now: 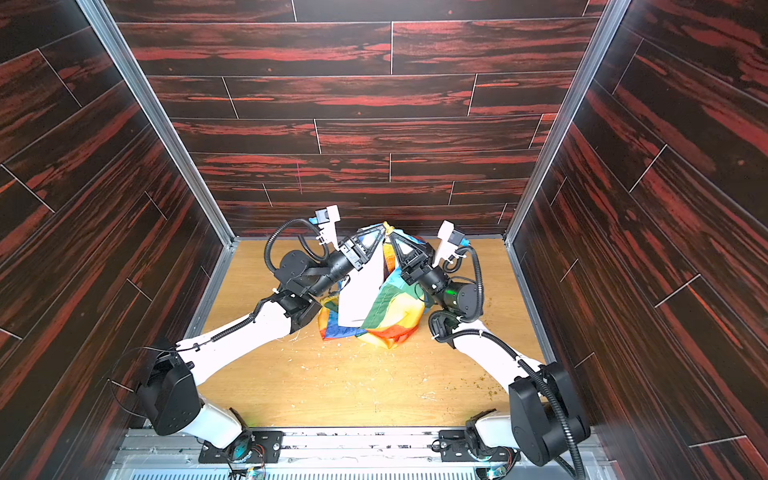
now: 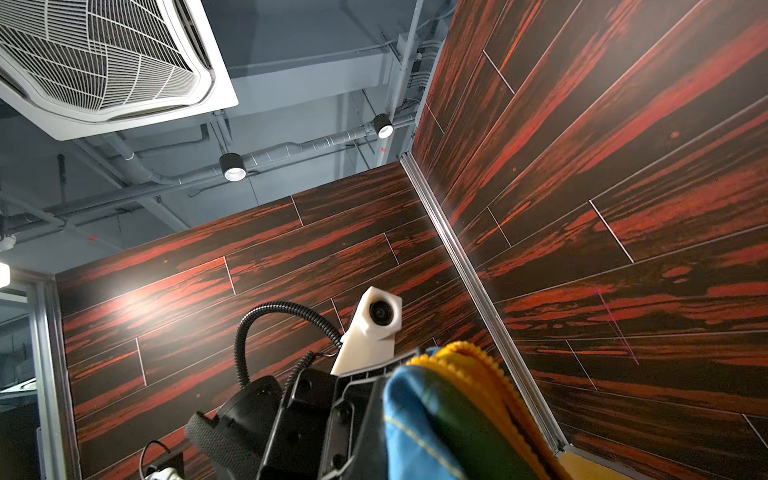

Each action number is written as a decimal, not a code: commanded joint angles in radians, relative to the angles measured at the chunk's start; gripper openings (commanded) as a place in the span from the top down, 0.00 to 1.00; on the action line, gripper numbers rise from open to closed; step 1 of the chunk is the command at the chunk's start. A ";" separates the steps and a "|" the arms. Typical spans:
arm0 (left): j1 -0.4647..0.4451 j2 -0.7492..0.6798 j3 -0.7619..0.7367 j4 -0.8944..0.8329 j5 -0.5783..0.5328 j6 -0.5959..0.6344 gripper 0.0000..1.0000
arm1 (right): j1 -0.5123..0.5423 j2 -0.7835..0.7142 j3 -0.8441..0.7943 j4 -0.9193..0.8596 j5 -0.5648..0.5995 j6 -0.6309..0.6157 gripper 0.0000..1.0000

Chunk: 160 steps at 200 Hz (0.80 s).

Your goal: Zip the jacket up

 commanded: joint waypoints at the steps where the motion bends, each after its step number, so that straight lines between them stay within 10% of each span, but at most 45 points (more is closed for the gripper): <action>1: -0.012 -0.044 -0.018 -0.036 -0.013 0.060 1.00 | 0.006 -0.020 0.038 0.038 0.027 0.012 1.00; 160: -0.012 -0.093 -0.007 -0.073 0.065 -0.057 1.00 | 0.005 -0.014 0.005 0.046 0.053 -0.036 1.00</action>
